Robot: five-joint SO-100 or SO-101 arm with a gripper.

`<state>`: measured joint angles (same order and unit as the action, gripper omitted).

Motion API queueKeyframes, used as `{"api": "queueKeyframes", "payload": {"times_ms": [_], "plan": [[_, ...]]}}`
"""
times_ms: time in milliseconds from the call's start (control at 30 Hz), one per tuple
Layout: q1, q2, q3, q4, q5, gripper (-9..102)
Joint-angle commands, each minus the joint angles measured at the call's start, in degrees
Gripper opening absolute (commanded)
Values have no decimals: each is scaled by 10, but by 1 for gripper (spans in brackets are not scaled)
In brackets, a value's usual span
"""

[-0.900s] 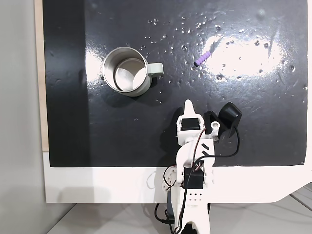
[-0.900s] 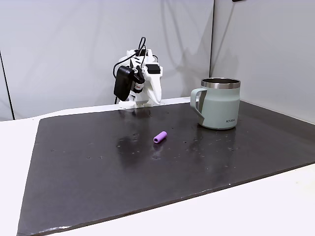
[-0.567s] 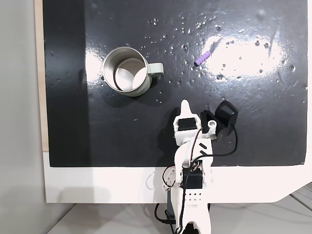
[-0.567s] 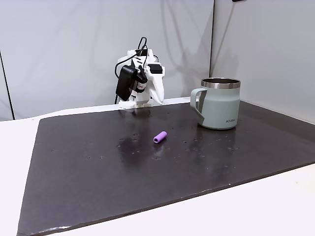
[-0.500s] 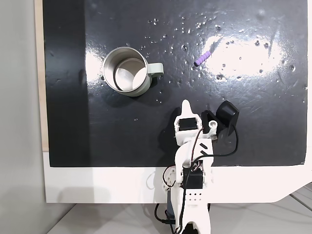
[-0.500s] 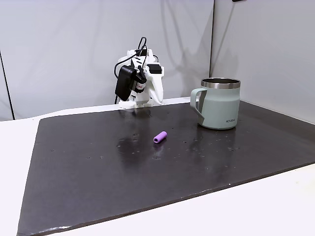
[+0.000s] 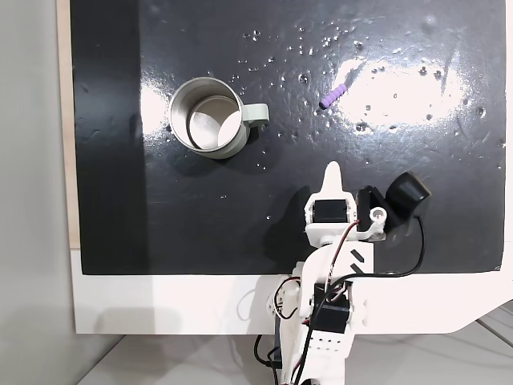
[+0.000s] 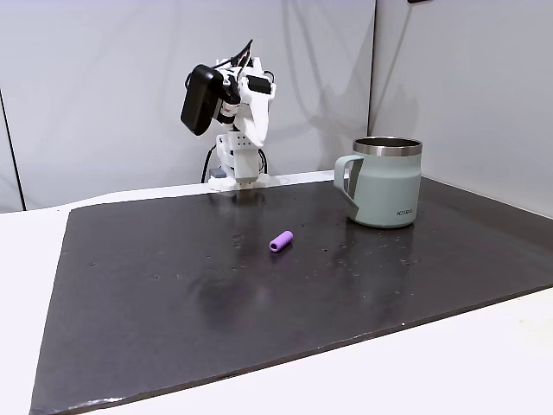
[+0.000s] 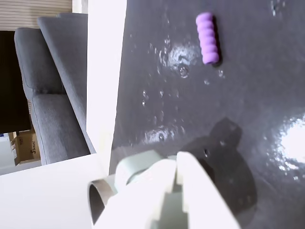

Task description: Grasp a pengrip and put it in the cup.

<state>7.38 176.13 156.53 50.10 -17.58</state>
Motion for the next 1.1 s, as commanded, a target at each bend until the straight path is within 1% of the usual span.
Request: {"api": "queueKeyframes", "payload": {"times_ms": [0, 100, 467, 533, 633, 667, 867, 1067], "plan": [[22, -87, -87, -37, -18, 2], [38, -204, -151, -54, -18, 2], [54, -586, -405, -46, -28, 4], [54, -648, -449, -37, -37, 6], [50, -736, -513, -25, -63, 14], [49, -758, -529, -24, -69, 16], [47, -855, -592, -24, -90, 23], [34, -939, -644, -24, -100, 24]]}}
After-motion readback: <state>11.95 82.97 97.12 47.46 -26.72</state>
